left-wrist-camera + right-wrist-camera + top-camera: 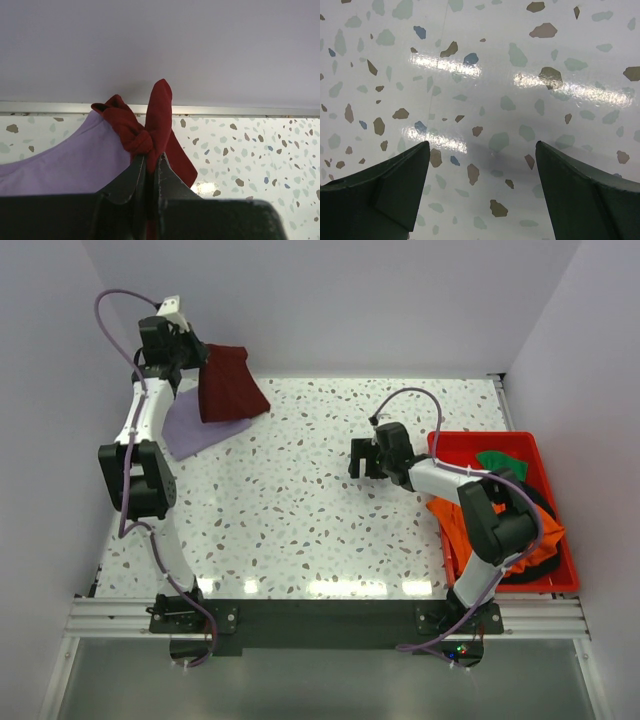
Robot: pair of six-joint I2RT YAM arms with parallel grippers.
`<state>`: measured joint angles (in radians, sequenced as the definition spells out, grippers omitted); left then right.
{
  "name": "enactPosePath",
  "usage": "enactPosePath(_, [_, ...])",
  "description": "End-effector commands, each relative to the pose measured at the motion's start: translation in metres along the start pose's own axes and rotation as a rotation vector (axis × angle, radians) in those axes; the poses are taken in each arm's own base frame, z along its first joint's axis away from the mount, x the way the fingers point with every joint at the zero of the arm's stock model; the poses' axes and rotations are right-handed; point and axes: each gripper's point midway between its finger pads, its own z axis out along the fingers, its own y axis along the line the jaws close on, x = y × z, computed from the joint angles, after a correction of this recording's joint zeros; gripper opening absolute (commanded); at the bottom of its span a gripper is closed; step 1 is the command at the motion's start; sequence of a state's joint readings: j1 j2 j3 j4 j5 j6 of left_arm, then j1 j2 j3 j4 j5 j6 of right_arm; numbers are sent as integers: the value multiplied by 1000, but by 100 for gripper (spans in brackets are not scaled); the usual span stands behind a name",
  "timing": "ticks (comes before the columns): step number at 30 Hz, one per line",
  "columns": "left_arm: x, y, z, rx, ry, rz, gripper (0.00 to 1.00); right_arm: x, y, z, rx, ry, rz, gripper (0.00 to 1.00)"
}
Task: Fold and stack the t-shirts
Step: Neatly place the folded tshirt to the corner
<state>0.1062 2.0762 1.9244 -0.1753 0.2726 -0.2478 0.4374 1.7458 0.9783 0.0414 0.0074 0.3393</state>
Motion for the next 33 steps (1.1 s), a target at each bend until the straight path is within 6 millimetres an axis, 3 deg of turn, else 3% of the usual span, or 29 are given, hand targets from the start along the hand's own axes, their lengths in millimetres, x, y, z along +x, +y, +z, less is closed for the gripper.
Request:
enactPosePath(1, [-41, -3, -16, 22, -89, 7, 0, -21, 5, -7, -26, -71, -6, 89])
enactPosePath(17, [-39, 45, -40, -15, -85, -93, 0, -19, 6, -11, -30, -76, -1, 89])
enactPosePath(33, [-48, 73, -62, -48, -121, -134, 0, -19, 6, -10, -30, -79, 5, 89])
